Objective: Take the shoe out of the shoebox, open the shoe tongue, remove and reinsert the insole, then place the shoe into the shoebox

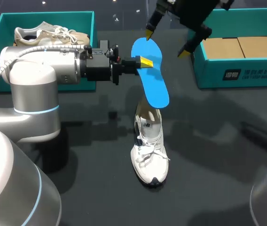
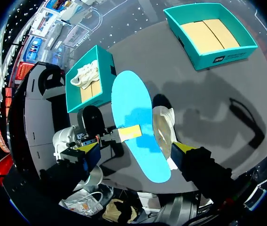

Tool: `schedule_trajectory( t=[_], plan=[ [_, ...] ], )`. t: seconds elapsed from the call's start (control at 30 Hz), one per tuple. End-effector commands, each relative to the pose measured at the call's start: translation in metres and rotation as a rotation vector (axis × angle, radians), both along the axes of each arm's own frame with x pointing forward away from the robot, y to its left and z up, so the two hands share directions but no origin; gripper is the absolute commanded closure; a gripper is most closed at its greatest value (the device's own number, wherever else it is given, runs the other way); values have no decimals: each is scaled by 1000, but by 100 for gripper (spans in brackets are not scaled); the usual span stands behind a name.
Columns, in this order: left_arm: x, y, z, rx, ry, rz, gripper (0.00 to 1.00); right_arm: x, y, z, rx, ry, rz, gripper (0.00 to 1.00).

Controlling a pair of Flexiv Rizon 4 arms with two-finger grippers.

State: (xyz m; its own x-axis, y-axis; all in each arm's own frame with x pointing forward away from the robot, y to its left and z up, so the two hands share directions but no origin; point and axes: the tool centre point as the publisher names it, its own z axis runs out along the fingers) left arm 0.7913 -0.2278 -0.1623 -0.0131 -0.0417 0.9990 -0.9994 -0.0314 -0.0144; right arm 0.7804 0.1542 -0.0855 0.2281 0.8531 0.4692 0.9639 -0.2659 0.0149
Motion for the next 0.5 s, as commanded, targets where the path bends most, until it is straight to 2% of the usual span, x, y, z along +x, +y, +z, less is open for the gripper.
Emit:
schedule_trajectory(
  t=[0.03,0.5],
  plan=[
    [0,-1,-1,-1,-1,1,100,-3,-5,-9,647,-166,-9,0],
    [0,-1,-1,-1,-1,1,100,-3,10,-27,757,-162,3,0]
  ],
)
